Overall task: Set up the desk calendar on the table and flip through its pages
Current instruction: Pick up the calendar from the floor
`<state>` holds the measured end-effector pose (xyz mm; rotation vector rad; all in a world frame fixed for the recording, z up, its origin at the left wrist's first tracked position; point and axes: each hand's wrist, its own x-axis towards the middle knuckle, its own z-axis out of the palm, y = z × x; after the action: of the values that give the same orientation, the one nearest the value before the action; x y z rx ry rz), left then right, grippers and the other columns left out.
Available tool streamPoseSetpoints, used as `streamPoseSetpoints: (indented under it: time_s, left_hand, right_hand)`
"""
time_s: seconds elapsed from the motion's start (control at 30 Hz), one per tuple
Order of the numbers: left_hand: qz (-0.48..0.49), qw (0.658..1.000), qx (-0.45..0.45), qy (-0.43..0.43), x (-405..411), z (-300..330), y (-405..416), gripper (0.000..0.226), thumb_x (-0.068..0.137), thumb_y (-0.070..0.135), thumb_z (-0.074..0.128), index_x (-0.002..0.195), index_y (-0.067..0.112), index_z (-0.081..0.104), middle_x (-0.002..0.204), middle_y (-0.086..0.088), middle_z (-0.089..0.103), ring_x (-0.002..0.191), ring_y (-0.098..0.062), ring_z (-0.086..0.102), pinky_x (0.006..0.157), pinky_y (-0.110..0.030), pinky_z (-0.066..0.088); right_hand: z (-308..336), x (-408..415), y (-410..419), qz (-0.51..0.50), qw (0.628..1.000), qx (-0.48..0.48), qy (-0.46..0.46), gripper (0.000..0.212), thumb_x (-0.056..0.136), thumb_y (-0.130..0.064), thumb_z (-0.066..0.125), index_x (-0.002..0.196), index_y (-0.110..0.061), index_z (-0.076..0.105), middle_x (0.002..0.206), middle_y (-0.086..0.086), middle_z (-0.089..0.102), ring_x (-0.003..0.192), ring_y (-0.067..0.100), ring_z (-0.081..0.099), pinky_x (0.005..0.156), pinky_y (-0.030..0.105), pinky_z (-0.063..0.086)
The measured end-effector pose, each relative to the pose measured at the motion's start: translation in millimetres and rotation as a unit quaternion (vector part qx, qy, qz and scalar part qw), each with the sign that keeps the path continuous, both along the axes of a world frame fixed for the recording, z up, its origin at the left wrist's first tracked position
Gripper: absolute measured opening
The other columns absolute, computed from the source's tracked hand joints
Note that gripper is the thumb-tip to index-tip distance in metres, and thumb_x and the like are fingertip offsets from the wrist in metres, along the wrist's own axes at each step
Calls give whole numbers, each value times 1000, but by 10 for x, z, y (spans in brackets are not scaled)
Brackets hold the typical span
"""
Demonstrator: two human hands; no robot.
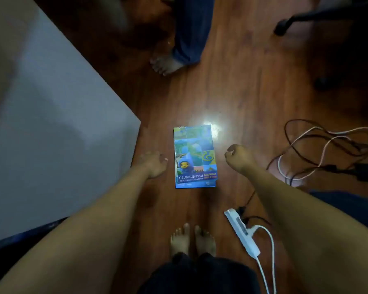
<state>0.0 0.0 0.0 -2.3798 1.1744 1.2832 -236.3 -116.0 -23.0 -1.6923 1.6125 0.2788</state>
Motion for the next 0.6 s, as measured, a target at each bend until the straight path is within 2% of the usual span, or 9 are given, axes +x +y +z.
streamPoseSetpoints:
  time_s: [0.13,0.23,0.37,0.43,0.5,0.53,0.6]
  left_hand:
    - [89,994,8,63,-43,-982,-53,59,102,34,38,151,4,26,158,-18,28,145,-34,31,118,-36,27]
    - [153,984,-4,94,-107,-1593,-117,60,101,30,42,151,0,25,156,-20,31,143,-33,34,114,-33,29]
    - [227,967,-23,111,-146,-2194,-240,57,99,27,44,144,-7,36,147,-23,45,132,-37,47,103,-35,39]
    - [263,958,-37,110,-184,-2361,-295,55,99,30,44,140,-8,41,142,-23,50,128,-38,50,96,-35,42]
    - [299,947,-44,113,-209,-2527,-343,52,99,33,43,133,-6,49,137,-25,54,124,-39,53,90,-35,43]
    - [315,941,-48,109,-221,-2574,-360,53,98,36,42,130,-5,52,136,-26,54,122,-40,54,90,-36,44]
    - [337,935,-44,106,-258,-2619,-382,56,96,39,41,132,-2,52,138,-22,54,123,-40,53,100,-40,46]
  right_hand:
    - [-941,67,21,-59,998,34,-7,32,89,-20,49,115,-7,63,120,17,65,113,34,57,93,31,45]
    - [-1528,97,8,-87,995,45,-31,33,90,-18,49,117,-5,62,120,17,65,112,33,58,87,30,44]
    - [-2141,129,-66,-160,982,59,-87,43,88,-16,52,128,0,52,120,22,63,106,33,61,88,35,47]
    - [-2360,151,-103,-180,978,43,-98,37,88,-19,48,118,2,55,106,24,63,92,30,60,79,36,46]
    - [-2520,190,-120,-190,977,34,-92,29,89,-20,41,95,3,58,93,23,58,84,33,57,74,36,45]
    - [-2584,205,-124,-198,976,35,-86,30,90,-19,38,91,4,58,94,24,57,85,34,57,74,36,44]
    - [-2690,264,-85,-218,972,23,-91,37,92,-17,35,99,9,61,109,28,58,91,36,57,77,34,42]
